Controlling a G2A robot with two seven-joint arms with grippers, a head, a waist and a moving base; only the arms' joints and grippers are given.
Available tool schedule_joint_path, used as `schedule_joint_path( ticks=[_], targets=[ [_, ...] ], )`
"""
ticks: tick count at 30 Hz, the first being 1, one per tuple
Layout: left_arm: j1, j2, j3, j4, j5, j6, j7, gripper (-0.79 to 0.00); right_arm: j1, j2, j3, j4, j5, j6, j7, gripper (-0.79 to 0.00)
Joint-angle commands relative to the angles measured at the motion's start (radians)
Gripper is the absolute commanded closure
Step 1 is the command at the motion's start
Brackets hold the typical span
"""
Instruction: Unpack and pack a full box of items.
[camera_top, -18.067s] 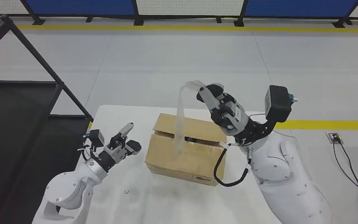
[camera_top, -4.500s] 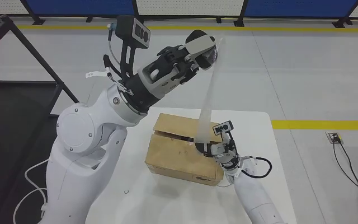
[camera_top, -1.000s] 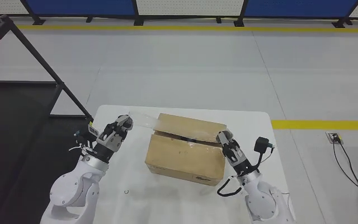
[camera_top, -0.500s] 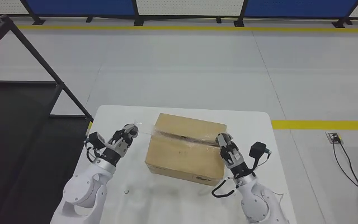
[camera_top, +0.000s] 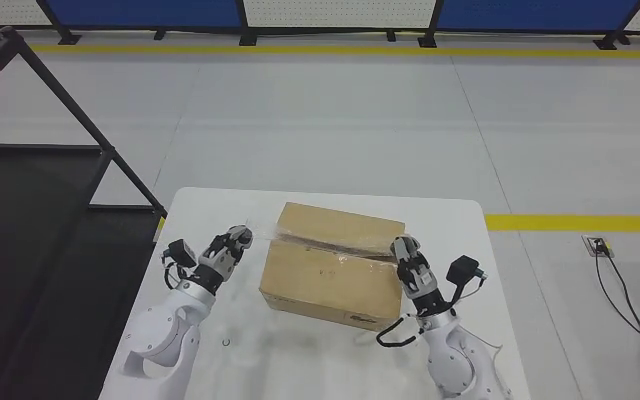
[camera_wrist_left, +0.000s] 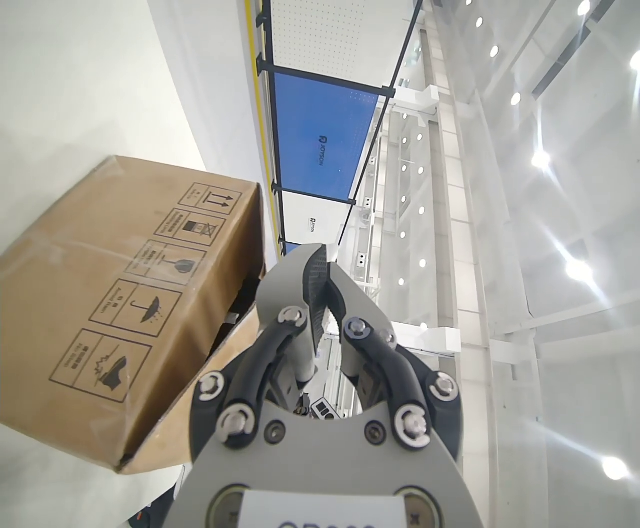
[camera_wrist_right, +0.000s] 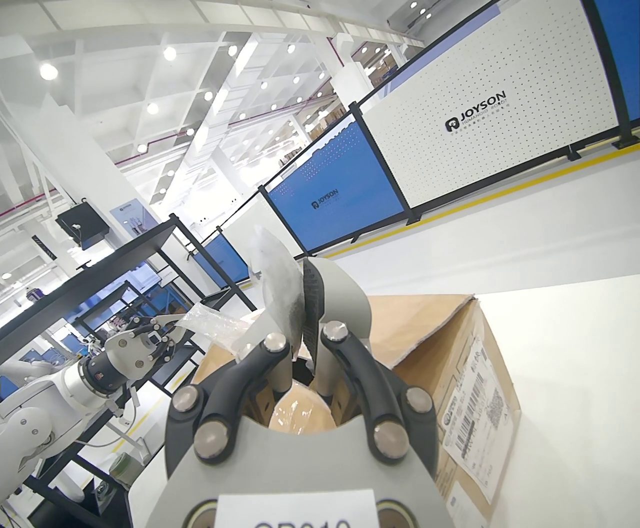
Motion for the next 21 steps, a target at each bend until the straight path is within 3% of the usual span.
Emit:
schedule_joint_path(
  ticks=[1, 21],
  targets=[
    [-0.010, -0.002, 0.010, 0.016, -0.001, -0.002, 0.003, 0.000, 0.007, -0.001, -0.005, 0.014, -0.014, 0.017, -0.017, 0.000],
    [-0.061, -0.009, 0.051, 0.124, 0.019, 0.009, 0.006, 0.000, 0.012, 0.007, -0.010, 0.047, -0.052, 0.052, -0.059, 0.000]
  ],
)
